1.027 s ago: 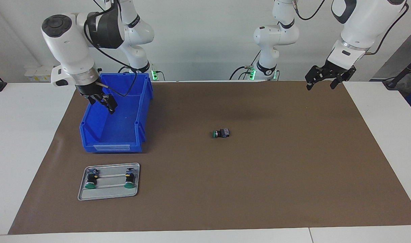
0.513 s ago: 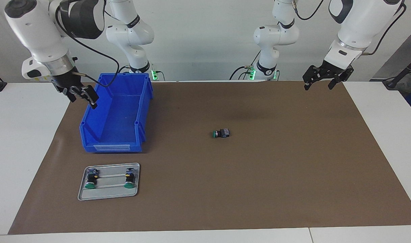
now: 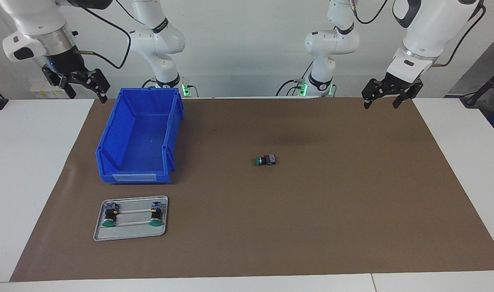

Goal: Place and press button with both arms
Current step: 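Move the left gripper forward toward the green button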

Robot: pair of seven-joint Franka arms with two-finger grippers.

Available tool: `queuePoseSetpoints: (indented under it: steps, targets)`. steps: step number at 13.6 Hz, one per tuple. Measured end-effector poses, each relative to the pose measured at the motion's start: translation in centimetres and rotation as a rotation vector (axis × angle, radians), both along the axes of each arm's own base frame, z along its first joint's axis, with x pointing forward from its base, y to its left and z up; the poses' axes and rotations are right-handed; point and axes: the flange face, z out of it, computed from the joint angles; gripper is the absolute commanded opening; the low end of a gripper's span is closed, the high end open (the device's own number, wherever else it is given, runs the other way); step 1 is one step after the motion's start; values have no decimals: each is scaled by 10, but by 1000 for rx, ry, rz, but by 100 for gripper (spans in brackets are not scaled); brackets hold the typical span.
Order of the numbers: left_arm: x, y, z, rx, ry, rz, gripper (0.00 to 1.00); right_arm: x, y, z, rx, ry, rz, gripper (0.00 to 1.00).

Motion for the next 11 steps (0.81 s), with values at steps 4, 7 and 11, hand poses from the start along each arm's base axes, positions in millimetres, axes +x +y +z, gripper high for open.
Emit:
queuePoseSetpoints:
  steps: [4, 7, 11]
  targets:
    - [3, -41, -14, -13, -79, -72, 100, 5, 6, -9, 16, 17, 10, 100]
    - [-5, -98, -37, -32, -125, -211, 100, 8, 6, -17, -5, 21, 53, 100]
    - [-17, -150, -71, -92, -165, -488, 98, 12, 8, -34, -5, 22, 59, 100]
